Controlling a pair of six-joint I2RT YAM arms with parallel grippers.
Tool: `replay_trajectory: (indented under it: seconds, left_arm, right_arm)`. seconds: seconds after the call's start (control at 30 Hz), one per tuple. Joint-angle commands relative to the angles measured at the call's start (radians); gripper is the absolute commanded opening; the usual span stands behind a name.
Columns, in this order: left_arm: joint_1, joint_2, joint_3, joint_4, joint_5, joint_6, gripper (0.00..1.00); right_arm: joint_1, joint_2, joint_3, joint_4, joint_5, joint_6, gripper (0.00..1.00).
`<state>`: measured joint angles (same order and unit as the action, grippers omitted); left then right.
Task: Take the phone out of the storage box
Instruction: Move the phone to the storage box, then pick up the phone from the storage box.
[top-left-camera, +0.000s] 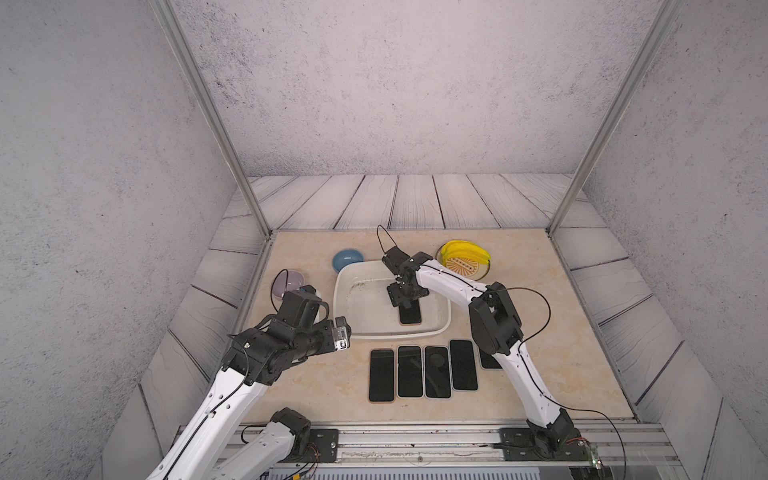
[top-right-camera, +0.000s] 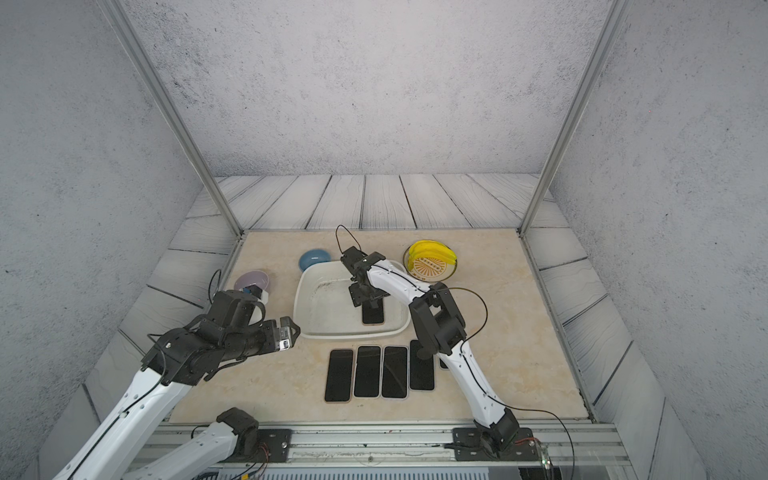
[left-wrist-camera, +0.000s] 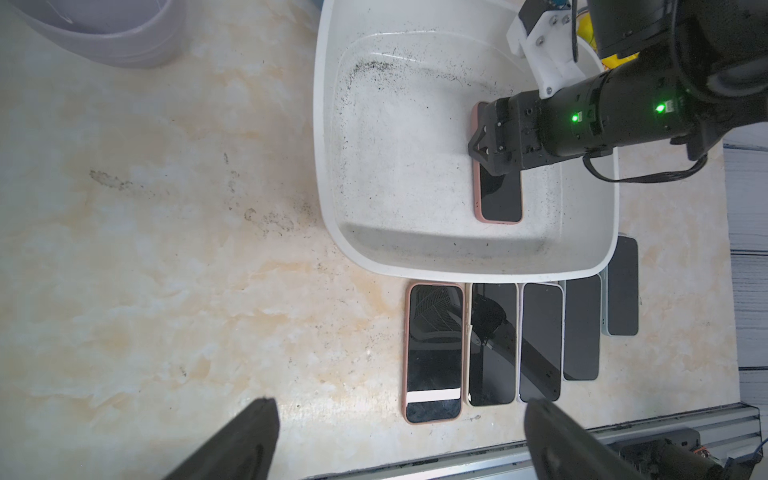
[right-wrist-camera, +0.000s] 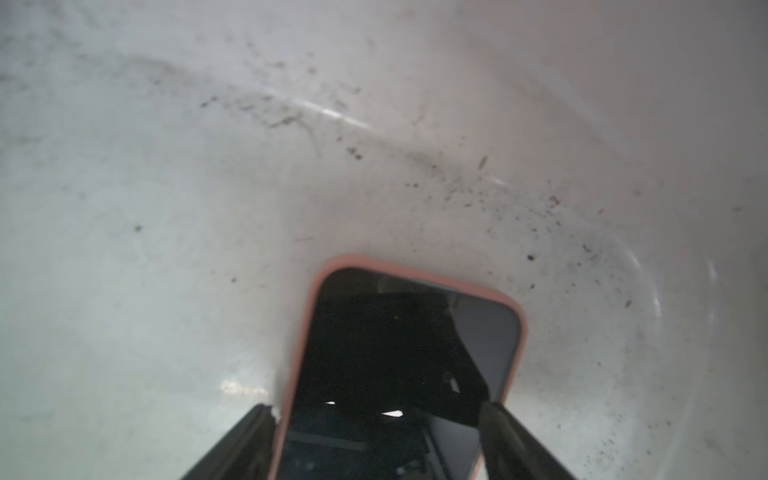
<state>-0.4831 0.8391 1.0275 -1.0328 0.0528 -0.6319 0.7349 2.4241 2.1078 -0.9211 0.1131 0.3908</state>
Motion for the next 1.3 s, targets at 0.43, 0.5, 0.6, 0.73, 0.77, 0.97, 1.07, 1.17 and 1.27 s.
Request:
replay_trajectory:
  seconds: [0.43, 0.5, 0.6, 0.73, 0.77, 0.97, 1.07, 1.17, 1.27]
  left_arm:
    - [0.016, 0.129, -0.094, 0.322, 0.292, -0.005, 0.99]
    - [0.015, 0.152, -0.103, 0.361, 0.319, -0.005, 0.98]
    - [0.015, 0.186, -0.109, 0.415, 0.366, 0.013, 0.99]
    - [0.015, 0.201, -0.137, 0.512, 0.392, 0.017, 0.99]
    - [0.015, 0.203, -0.147, 0.55, 0.403, 0.02, 0.98]
    - [0.015, 0.267, -0.137, 0.632, 0.429, 0.034, 0.99]
    - [0.014, 0.273, -0.122, 0.604, 0.419, 0.043, 0.99]
    - [0.015, 0.253, -0.128, 0.582, 0.402, 0.047, 0.99]
    - [0.015, 0.234, -0.138, 0.556, 0.386, 0.052, 0.99]
  right_arm:
    - [-0.067, -0.186, -0.048, -0.041, -0.176, -0.005, 0.67]
    - [-0.073, -0.212, -0.046, -0.036, -0.199, -0.007, 0.67]
    - [-0.081, -0.233, -0.042, -0.037, -0.234, -0.007, 0.67]
    - [-0.086, -0.26, -0.035, -0.047, -0.264, 0.002, 0.67]
    - [-0.085, -0.267, -0.034, -0.049, -0.272, 0.003, 0.67]
    - [-0.091, -0.271, -0.054, -0.058, -0.294, 0.011, 0.77]
    - [-0.094, -0.216, -0.034, -0.138, -0.258, -0.006, 0.98]
    - [-0.092, -0.173, -0.047, -0.171, -0.228, -0.022, 1.0]
    - [-0.092, -0.153, -0.087, -0.151, -0.22, -0.033, 1.0]
